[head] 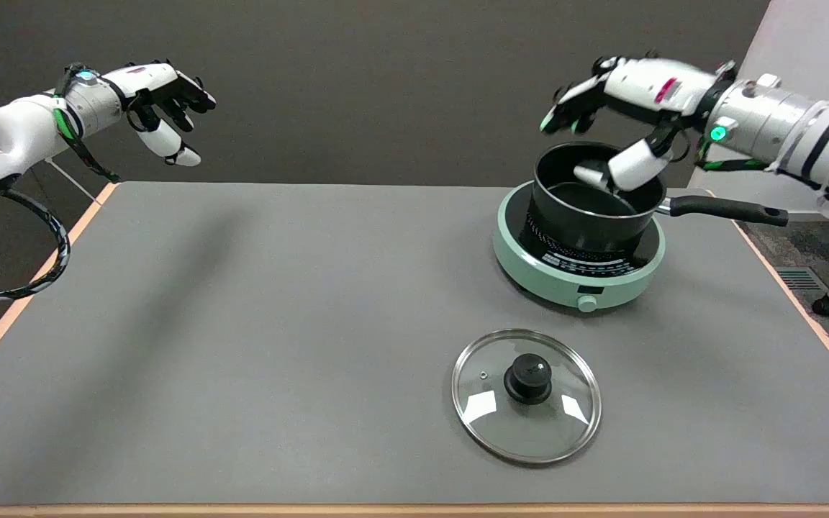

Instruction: Pick up the pot.

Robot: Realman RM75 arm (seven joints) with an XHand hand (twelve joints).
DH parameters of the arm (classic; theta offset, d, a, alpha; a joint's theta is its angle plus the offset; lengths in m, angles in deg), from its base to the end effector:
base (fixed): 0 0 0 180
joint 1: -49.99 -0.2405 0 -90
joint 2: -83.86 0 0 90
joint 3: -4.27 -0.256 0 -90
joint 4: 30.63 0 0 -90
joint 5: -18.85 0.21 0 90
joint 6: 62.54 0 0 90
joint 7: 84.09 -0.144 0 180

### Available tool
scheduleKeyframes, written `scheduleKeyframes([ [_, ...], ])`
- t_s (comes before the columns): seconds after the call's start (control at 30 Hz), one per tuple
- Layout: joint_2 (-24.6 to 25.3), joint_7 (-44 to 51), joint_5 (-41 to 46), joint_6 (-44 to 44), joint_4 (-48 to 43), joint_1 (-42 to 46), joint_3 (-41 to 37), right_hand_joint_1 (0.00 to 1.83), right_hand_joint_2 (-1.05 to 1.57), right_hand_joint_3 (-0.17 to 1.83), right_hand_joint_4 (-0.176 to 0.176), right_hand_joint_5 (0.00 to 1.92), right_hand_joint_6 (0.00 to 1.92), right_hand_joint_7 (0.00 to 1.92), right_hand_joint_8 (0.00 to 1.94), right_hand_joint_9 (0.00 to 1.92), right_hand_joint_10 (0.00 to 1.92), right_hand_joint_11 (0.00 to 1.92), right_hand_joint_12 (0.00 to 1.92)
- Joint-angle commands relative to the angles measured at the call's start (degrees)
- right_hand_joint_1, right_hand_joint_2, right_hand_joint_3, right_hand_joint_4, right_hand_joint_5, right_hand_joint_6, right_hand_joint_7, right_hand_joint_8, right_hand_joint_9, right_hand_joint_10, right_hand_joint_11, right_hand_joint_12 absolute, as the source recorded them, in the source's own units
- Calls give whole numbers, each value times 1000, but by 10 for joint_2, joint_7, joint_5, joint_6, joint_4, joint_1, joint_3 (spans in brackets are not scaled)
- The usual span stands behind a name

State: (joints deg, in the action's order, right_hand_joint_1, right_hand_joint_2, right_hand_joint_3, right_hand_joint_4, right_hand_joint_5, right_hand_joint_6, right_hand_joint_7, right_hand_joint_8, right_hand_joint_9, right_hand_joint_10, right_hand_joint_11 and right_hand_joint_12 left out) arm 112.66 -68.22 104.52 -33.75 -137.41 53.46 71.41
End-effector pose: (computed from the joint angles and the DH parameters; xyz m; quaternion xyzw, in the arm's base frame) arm -0.0443 -0.3228 0.4140 0.7884 -0.0332 -0.0072 0.6142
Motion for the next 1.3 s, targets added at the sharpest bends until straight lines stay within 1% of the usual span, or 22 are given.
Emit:
scheduleKeyframes([
  [0.03,69,116,-136,-543,5,254,-116,919,614,957,45,627,391,691,277,669,577,254,1321],
  [0.07,76,129,-151,-602,7,267,-105,914,613,957,63,637,407,710,268,693,578,328,1288],
  [0.1,82,144,-165,-669,12,280,-88,931,603,938,97,656,413,739,258,728,567,466,1215],
  [0.13,85,157,-167,-710,15,285,-73,943,594,924,118,665,413,754,254,746,560,537,1174],
  [0.17,88,174,-165,-752,17,290,-56,941,592,925,129,665,415,757,255,750,562,547,1169],
  [0.2,92,181,-163,-773,16,297,-53,940,590,925,141,665,418,759,256,753,564,553,1170],
  [0.23,96,181,-161,-780,16,304,-54,936,587,924,149,664,418,760,258,755,567,556,1174],
  [0.3,104,181,-155,-800,17,318,-54,927,582,922,153,657,405,756,256,755,565,557,1178],
  [0.33,106,181,-151,-803,17,322,-54,927,580,927,152,651,390,752,254,751,560,555,1178],
  [0.37,110,181,-145,-805,17,327,-53,872,585,962,145,627,400,742,248,738,579,556,1162],
  [0.4,112,181,-141,-806,17,332,-54,865,583,966,144,622,394,734,242,732,574,553,1157],
  [0.47,116,181,-135,-807,17,338,-50,858,579,969,142,614,379,721,233,719,559,545,1143],
  [0.5,117,181,-134,-807,16,341,-47,888,563,951,139,612,340,703,225,706,518,515,1119],
  [0.57,119,181,-132,-807,15,344,-37,884,550,937,133,604,305,658,218,677,460,464,1027],
  [0.63,121,182,-132,-811,11,346,-27,853,519,961,118,575,279,601,187,608,405,397,842],
  [0.67,121,182,-132,-815,9,346,-18,966,54,971,122,429,221,445,160,450,306,301,606],
  [0.7,121,182,-132,-817,6,346,-11,1247,-1047,990,138,96,96,96,96,96,96,96,96],
  [0.83,120,182,-138,-820,-2,348,6,1214,-1047,946,76,134,134,134,134,134,134,134,134],
  [0.9,120,182,-138,-820,-3,345,13,1193,-1047,844,43,146,146,146,146,146,146,146,146],
  [0.97,118,182,-134,-818,-3,344,18,1179,-1047,794,28,148,148,148,148,148,148,148,148],
  [1.1,114,182,-121,-804,0,338,33,1173,-1047,758,22,142,142,142,142,142,142,142,142],
  [1.3,95,182,-58,-780,21,306,83,1173,-1047,752,22,135,135,135,135,135,135,135,135],
])
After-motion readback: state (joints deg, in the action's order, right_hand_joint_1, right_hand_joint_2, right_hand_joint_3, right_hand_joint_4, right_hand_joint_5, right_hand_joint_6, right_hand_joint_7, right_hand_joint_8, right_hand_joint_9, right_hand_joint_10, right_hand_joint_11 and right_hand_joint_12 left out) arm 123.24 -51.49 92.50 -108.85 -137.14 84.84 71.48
